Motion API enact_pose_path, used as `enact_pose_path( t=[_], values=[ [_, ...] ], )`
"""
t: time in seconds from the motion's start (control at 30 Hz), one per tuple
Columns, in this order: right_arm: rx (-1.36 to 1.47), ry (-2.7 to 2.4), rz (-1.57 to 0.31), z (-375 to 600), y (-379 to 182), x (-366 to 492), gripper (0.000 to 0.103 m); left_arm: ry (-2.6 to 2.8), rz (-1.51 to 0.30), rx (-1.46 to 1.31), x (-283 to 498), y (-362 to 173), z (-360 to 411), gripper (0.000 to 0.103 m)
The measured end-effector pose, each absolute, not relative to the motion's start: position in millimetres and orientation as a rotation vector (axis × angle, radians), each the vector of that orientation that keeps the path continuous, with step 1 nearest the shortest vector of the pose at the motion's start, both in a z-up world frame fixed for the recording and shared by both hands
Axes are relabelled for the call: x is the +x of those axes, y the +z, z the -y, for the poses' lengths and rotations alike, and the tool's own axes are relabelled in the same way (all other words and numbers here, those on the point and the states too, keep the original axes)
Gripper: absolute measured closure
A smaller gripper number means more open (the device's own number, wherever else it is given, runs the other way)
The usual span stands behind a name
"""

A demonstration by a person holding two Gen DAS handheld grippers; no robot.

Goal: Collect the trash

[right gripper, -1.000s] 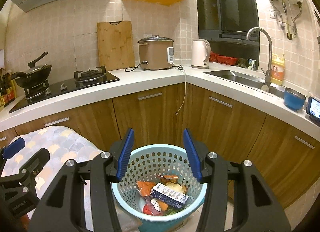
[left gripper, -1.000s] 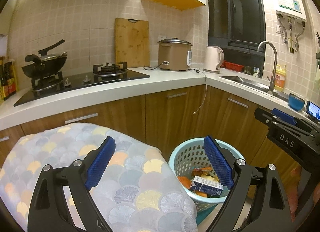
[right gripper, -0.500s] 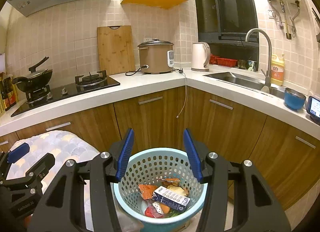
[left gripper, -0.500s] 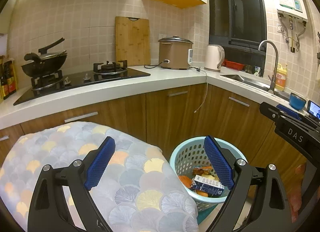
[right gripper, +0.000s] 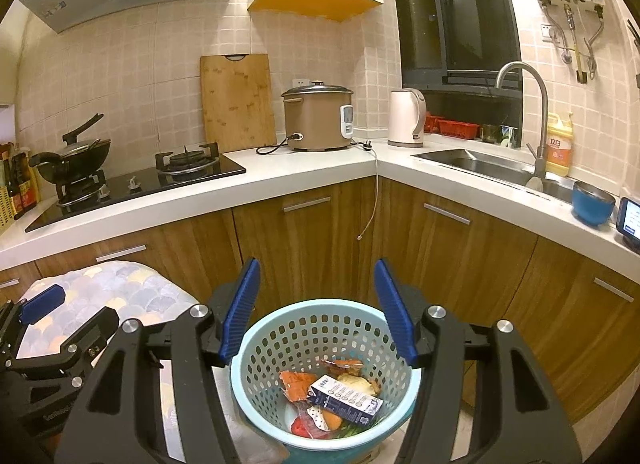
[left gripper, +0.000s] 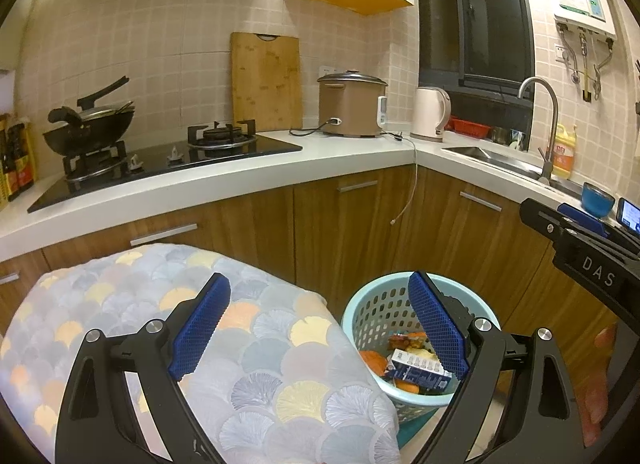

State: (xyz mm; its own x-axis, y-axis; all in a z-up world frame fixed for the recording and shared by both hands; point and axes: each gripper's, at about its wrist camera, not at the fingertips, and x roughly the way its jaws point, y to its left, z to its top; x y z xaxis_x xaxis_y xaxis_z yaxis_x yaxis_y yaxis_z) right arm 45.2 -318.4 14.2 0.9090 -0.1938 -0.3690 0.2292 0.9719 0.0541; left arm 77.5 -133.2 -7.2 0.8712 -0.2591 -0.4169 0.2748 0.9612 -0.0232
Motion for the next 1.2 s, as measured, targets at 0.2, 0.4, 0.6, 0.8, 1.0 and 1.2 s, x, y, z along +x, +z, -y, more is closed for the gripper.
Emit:
enact_pose_path(
  t=[0.2, 0.4, 0.6, 0.8, 1.0, 1.2],
  values=[
    [0.103, -0.218, -0.374, 320, 13, 46, 0.047, -0.278, -0.445, 0.034, 81, -10, 133, 0.015],
    [0.118, -0.216, -0.384, 323, 10, 47, 0.045, -0.278, -0.445, 0.031, 79, -10, 133, 0.014],
    [0.110, -0.214, -0.388, 321, 8, 48, 0.042, -0.280, -0.445, 0.030, 80, -9, 133, 0.013],
    [0.105, -0.213, -0.387, 320, 7, 47, 0.041, -0.276, -0.449, 0.025, 81, -9, 132, 0.011],
    [0.111, -0.212, -0.400, 320, 4, 50, 0.041, -0.277, -0.459, 0.026, 81, -11, 133, 0.011],
    [0.120, -0.211, -0.403, 323, 4, 50, 0.041, -0.273, -0.461, 0.023, 80, -12, 133, 0.011]
  ],
)
